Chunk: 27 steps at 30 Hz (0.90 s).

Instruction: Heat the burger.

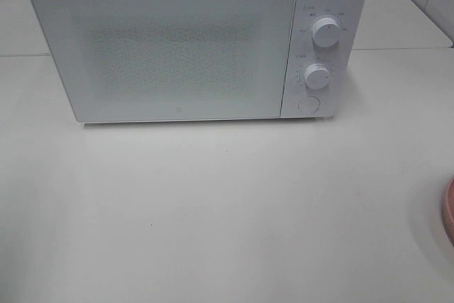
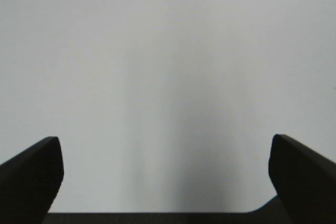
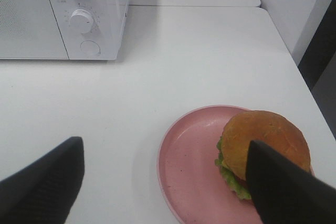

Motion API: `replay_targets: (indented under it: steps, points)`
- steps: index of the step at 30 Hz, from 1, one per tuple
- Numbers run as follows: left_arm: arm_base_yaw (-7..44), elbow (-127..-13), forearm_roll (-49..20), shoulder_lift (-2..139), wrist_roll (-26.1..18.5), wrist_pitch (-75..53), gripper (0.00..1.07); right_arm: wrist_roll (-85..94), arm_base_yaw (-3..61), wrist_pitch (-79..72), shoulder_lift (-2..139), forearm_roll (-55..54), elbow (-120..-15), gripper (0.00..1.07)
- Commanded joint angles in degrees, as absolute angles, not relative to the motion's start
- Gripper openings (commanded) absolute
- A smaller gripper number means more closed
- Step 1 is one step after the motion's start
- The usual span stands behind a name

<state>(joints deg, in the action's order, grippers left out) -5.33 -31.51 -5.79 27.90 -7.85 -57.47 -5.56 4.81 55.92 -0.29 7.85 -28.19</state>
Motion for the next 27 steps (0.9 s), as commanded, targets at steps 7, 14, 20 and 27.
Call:
replay_targets:
  steps: [7, 14, 20, 27]
  points:
    - [-5.5, -29.5, -8.3, 16.7, -5.8, -61.4, 0.99, -5.8, 4.5, 55.2, -2.2, 7.9, -28.2, 0.76]
    - [-5.5, -29.6, -8.3, 11.9, -5.8, -61.4, 0.99, -5.7, 4.5, 55.2, -2.2, 7.9, -28.2, 0.76]
    - [-5.5, -29.6, -7.8, 3.6, -5.9, -61.4, 0.99, -5.8, 4.5, 55.2, -2.2, 7.9, -28.2, 0.76]
    - [-5.5, -29.9, -8.5, -0.6, -6.1, -61.2, 0.99, -5.8, 4.5, 55.2, -1.9, 7.9, -28.2, 0.76]
